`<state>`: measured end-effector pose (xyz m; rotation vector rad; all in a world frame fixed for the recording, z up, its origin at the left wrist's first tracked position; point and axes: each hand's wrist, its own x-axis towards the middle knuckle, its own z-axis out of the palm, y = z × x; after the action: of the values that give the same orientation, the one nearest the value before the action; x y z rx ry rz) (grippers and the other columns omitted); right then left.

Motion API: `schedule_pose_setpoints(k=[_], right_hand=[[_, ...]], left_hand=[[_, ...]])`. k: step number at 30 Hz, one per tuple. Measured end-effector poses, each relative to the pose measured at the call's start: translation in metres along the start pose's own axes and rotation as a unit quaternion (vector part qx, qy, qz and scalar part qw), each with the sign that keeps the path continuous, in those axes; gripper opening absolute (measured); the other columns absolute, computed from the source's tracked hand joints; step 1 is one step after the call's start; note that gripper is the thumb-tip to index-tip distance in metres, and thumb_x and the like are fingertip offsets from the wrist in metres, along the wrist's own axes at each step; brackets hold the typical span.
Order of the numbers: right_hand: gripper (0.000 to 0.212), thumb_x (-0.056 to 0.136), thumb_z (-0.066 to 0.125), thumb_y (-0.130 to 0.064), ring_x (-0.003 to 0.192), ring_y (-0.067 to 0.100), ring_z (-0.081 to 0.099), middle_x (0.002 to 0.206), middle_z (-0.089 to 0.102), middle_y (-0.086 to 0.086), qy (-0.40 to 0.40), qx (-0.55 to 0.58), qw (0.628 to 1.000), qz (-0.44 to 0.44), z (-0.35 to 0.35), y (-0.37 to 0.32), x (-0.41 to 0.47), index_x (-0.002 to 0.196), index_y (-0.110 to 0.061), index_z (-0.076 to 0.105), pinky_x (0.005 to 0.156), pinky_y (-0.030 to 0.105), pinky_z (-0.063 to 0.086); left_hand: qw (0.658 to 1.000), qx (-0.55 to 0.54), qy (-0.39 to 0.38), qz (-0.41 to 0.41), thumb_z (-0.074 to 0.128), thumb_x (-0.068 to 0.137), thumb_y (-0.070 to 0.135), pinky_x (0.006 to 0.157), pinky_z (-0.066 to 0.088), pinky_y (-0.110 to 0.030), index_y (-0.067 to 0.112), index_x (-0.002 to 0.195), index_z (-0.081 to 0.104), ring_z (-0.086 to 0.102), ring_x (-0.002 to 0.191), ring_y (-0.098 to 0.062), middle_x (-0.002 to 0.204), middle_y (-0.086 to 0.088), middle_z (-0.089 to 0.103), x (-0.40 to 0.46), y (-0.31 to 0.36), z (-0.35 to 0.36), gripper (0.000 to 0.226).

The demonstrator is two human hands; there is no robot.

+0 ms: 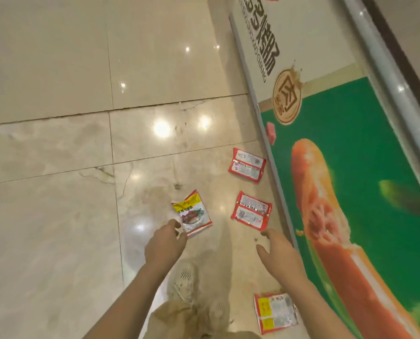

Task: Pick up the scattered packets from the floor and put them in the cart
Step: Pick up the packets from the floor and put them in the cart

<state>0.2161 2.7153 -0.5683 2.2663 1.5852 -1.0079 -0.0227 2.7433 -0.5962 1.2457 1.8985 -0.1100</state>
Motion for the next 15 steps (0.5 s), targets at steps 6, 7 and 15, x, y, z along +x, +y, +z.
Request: schedule_pose_setpoints(k=[6,7,15], right_hand=[[0.050,0.092,0.052,-0.028,0.122,0.023,0.048,0.138,0.045,0.004,-0.041,-0.044,0.998,0.009,0.066,0.037,0.134,0.138,-0.017,0.036,0.093,0.033,0.043],[0.051,0.092,0.052,-0.028,0.123,0.023,0.047,0.139,0.042,0.004,-0.051,-0.052,0.997,0.008,0.078,0.044,0.156,0.139,-0.017,0.034,0.092,0.033,0.043],[0.066,0.088,0.060,-0.028,0.131,0.026,0.041,0.147,0.035,0.008,-0.061,-0.085,0.994,0.026,0.169,0.096,0.316,0.143,-0.014,0.027,0.100,0.036,0.040]], left_hand=[[0.978,-0.178,-0.008,-0.108,0.058,0.089,0.021,0.073,0.036,-0.025,0.009,0.120,0.053,0.056,0.103,-0.025,0.114,-0.012,0.062,0.121,-0.023,0.085,0.033],[0.971,-0.204,-0.006,-0.125,0.059,0.089,0.020,0.074,0.035,-0.025,0.008,0.122,0.052,0.055,0.105,-0.026,0.116,-0.012,0.061,0.141,-0.026,0.101,0.036],[0.919,-0.301,0.052,-0.249,0.077,0.076,0.017,0.096,0.038,-0.037,-0.004,0.140,0.028,0.042,0.125,-0.036,0.139,-0.025,0.039,0.281,-0.070,0.225,0.082]])
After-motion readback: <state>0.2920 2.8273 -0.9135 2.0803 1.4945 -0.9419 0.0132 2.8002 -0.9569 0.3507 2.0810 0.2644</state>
